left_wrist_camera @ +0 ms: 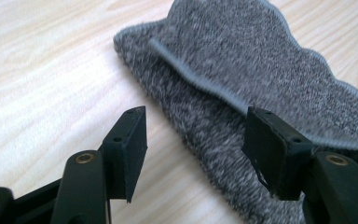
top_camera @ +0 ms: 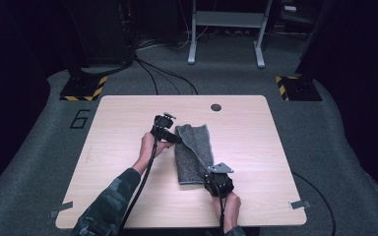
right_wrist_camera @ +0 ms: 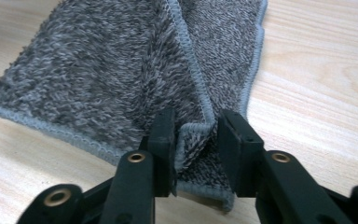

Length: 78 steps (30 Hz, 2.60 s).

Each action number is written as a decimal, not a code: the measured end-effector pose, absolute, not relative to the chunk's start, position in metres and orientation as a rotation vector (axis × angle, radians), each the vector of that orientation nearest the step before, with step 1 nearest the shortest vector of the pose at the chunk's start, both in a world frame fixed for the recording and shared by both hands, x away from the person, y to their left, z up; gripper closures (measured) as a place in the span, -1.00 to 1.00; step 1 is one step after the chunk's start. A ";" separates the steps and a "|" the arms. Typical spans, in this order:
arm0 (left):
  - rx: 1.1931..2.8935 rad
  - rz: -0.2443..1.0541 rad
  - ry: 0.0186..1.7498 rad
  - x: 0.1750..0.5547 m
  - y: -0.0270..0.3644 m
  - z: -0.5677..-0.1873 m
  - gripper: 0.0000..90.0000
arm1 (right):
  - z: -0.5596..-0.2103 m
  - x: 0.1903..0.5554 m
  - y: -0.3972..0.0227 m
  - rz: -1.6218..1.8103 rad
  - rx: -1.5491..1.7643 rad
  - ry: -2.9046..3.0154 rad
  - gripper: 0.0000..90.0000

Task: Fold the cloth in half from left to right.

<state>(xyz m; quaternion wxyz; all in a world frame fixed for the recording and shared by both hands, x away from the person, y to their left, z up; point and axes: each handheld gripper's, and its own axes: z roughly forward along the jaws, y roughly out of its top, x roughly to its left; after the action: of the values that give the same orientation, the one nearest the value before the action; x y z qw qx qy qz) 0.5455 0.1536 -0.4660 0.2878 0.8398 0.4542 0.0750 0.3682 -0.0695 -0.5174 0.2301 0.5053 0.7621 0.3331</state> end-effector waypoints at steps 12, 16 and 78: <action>2.257 0.239 1.197 0.555 0.119 -0.478 -0.21 | -0.516 0.370 -0.076 0.929 1.424 2.094 0.22; 2.244 0.258 1.214 0.559 0.111 -0.480 -0.25 | -0.512 0.371 -0.080 0.952 1.415 2.095 0.07; 2.373 0.303 0.976 0.448 0.135 -0.496 -0.67 | -0.503 0.382 -0.087 0.903 1.378 2.277 0.21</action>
<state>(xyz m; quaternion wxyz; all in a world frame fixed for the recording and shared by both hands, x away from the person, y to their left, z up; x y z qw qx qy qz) 0.4482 0.1347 -0.4961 0.2754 0.8829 0.3632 0.1127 0.3821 -0.0870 -0.5032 0.1648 0.4836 0.7991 0.3167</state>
